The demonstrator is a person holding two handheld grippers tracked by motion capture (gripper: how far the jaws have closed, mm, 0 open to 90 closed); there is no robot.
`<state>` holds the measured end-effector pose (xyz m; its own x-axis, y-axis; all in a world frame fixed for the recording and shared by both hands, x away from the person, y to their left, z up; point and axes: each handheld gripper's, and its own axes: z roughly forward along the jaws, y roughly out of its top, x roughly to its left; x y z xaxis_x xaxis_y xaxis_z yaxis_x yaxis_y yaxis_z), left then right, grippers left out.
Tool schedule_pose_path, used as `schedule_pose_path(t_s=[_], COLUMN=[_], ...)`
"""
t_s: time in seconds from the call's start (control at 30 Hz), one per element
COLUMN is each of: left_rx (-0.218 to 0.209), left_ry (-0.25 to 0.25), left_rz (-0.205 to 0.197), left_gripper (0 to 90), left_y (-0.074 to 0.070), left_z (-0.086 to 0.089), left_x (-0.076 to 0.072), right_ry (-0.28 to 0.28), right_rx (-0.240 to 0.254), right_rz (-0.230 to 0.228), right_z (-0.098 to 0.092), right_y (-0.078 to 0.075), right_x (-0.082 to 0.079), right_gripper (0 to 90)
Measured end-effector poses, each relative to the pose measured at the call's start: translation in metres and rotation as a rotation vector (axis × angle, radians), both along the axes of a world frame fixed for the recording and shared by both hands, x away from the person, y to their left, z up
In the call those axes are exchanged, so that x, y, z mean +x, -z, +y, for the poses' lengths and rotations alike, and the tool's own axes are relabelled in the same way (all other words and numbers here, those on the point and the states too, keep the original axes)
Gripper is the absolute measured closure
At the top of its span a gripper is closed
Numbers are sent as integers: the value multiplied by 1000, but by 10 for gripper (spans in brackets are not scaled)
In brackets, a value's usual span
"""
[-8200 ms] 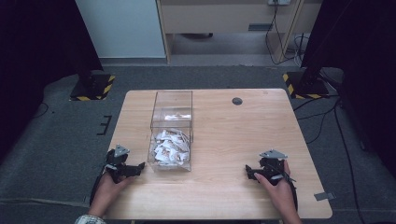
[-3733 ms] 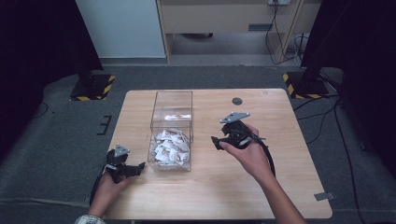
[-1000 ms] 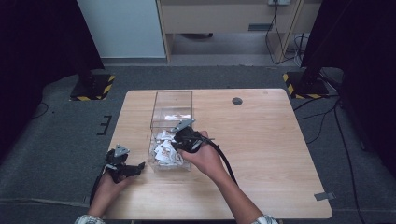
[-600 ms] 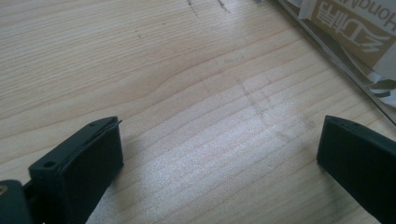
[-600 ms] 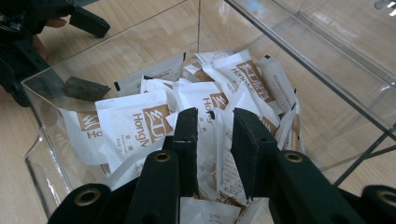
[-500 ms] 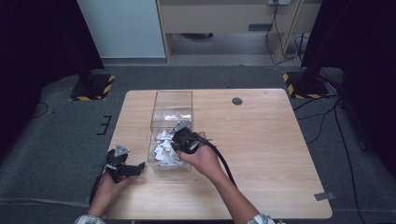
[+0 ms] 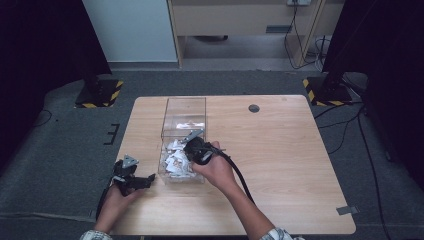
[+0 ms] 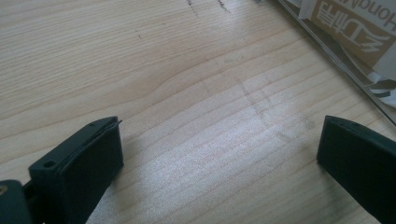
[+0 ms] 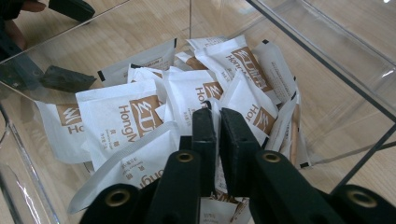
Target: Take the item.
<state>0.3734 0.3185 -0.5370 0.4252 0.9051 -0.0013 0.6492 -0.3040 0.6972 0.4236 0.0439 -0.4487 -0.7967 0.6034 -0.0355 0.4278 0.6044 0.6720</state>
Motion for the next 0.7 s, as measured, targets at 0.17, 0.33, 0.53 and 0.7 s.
schedule_pose_path(t_s=[0.17, 0.33, 0.53, 0.7], left_rx=[0, 0, 0, 0], left_ry=[0, 0, 0, 0], left_rz=[0, 0, 0, 0], left_gripper=[0, 0, 0, 0], left_y=[0, 0, 0, 0], left_z=[0, 0, 0, 0], left_x=[0, 0, 0, 0], right_ry=[-2, -3, 2, 5], right_rx=[19, 59, 125, 158], right_rz=[-12, -24, -24, -26], right_z=[-3, -9, -19, -26], right_y=[-4, -11, -23, -33], right_x=[0, -1, -3, -5], right_gripper=[894, 897, 897, 897])
